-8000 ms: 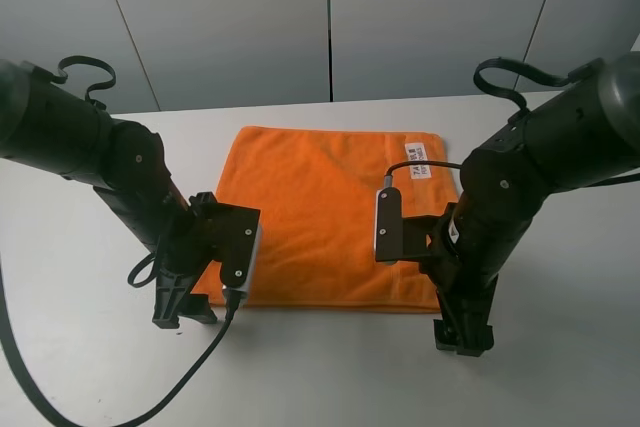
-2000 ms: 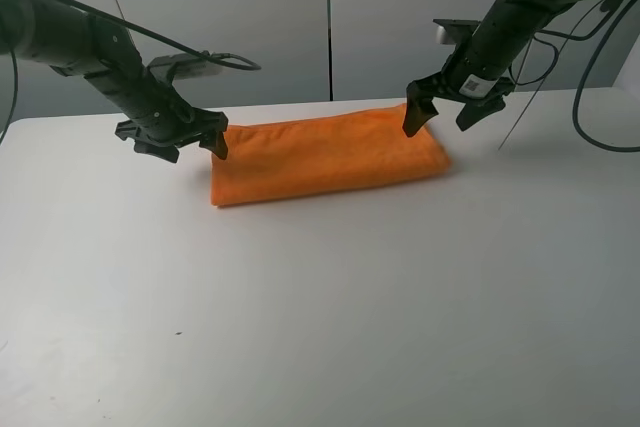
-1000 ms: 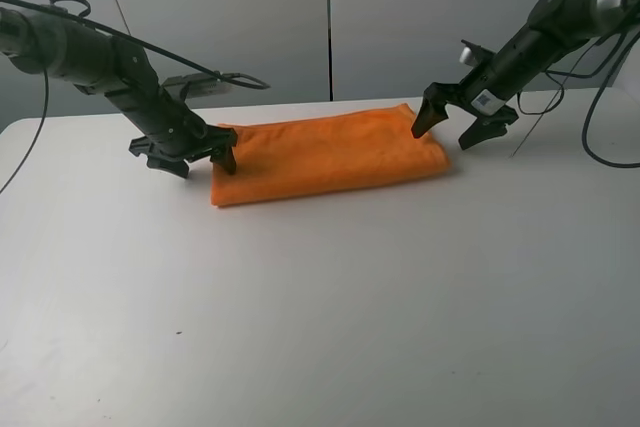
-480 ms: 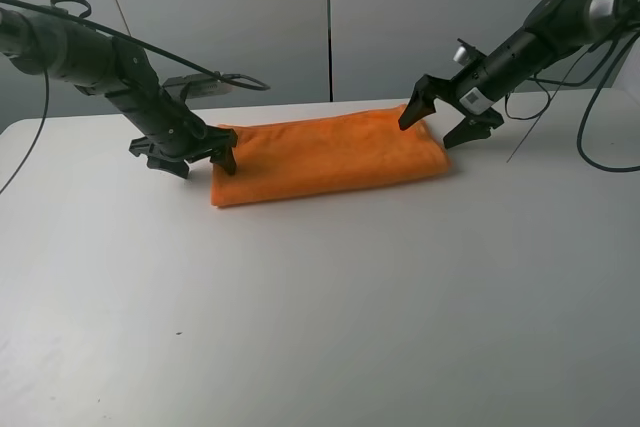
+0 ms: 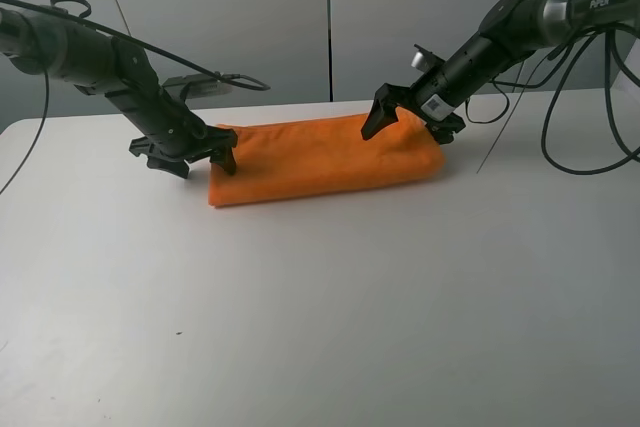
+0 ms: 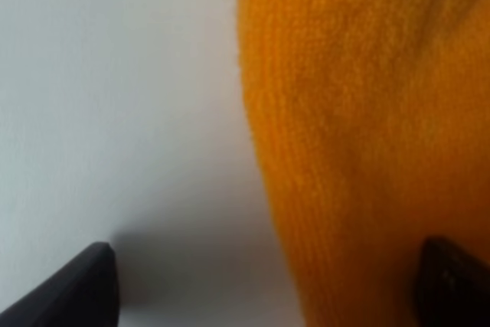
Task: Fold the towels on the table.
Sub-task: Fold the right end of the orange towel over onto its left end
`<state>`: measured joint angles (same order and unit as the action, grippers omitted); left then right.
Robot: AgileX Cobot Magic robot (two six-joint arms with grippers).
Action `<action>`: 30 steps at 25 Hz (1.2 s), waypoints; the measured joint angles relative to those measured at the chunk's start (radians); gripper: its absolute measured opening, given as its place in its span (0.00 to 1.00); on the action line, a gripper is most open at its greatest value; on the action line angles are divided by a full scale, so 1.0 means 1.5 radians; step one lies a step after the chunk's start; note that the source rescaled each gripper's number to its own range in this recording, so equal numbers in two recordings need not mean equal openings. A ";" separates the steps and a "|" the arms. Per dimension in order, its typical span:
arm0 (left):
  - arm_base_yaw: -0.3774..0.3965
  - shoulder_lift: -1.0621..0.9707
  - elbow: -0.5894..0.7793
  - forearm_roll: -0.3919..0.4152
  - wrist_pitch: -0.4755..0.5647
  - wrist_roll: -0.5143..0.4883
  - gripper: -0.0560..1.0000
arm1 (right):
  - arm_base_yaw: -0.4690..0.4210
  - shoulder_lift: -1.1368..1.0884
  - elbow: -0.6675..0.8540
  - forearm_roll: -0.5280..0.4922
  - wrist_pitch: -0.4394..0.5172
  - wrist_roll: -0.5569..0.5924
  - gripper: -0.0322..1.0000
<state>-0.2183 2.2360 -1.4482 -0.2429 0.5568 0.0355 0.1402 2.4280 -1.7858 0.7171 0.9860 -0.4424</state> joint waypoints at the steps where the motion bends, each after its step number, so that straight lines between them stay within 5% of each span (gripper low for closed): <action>1: 0.000 0.000 0.000 0.000 0.001 0.000 1.00 | 0.003 0.000 0.000 0.002 0.000 -0.002 1.00; 9: 0.000 0.000 -0.002 0.016 0.012 0.004 1.00 | 0.006 0.001 0.000 0.002 0.000 -0.003 1.00; 11: 0.000 0.000 -0.002 0.025 0.017 0.004 1.00 | 0.006 0.001 0.000 -0.002 0.000 -0.003 0.94; 14: 0.000 0.000 -0.002 0.031 0.018 0.004 1.00 | 0.006 0.007 0.000 -0.023 0.000 0.001 0.60; 17: 0.000 0.000 -0.002 0.044 0.018 0.004 1.00 | 0.006 0.013 0.003 -0.037 -0.001 0.007 0.08; 30: 0.000 0.002 -0.003 0.078 0.021 0.001 1.00 | 0.006 0.013 0.003 -0.027 0.001 0.017 0.06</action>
<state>-0.2190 2.2393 -1.4524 -0.1253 0.5878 0.0375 0.1498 2.4468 -1.7820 0.6766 0.9875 -0.4167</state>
